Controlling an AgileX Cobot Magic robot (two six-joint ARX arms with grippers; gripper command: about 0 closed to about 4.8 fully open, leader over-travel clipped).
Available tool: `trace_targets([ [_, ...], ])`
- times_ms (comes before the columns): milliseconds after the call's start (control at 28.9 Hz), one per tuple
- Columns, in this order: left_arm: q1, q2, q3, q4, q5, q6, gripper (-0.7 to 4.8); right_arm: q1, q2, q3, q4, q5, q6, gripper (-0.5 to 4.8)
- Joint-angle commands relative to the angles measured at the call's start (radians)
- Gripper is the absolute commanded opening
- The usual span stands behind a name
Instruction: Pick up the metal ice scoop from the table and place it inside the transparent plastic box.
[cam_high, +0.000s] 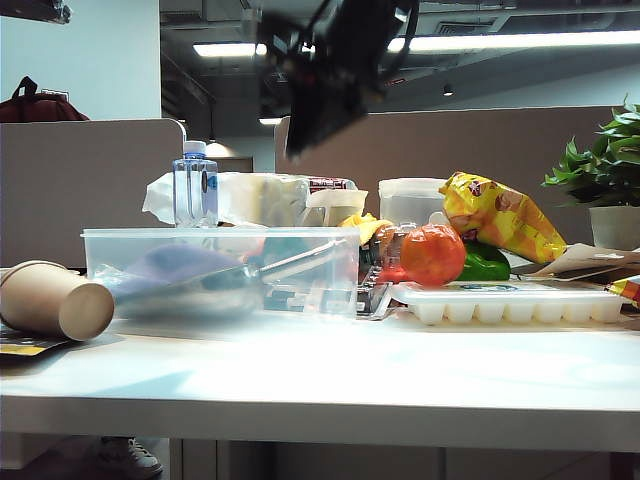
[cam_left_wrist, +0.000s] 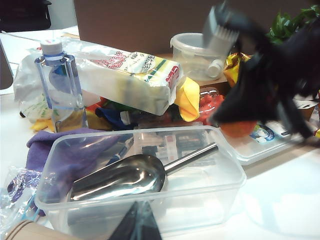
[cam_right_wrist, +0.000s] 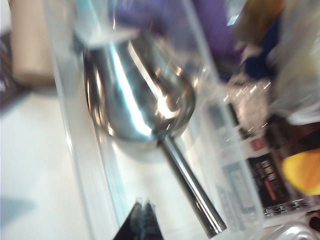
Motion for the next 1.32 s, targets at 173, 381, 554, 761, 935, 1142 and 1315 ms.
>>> trace_targets([
  [173, 0.011, -0.074, 0.005, -0.001, 0.004, 0.001, -0.05, -0.017, -0.117, 0.000, 0.019, -0.004, 0.173, -0.09],
  [381, 0.074, -0.129, 0.005, -0.001, 0.003, 0.001, -0.05, -0.016, -0.201, -0.009, 0.016, 0.031, 0.233, -0.09],
  [554, 0.097, -0.167, 0.000, -0.001, 0.003, 0.001, -0.05, -0.016, -0.306, -0.151, 0.105, 0.097, 0.310, -0.09],
  [761, 0.110, -0.232, -0.040, 0.000, 0.006, 0.001, -0.05, -0.015, -0.483, -0.449, 0.294, 0.137, 0.406, -0.09],
  [935, 0.198, -0.296, -0.119, 0.000, 0.005, 0.001, -0.05, -0.015, -0.656, -0.712, 0.500, 0.205, 0.470, -0.09],
  [1142, 0.275, -0.376, -0.231, -0.002, 0.001, 0.001, -0.05, -0.015, -0.836, -0.920, 0.603, 0.319, 0.483, -0.08],
  [1315, 0.275, -0.450, -0.317, -0.002, 0.003, 0.001, -0.05, -0.016, -0.991, -1.075, 0.674, 0.404, 0.489, -0.08],
])
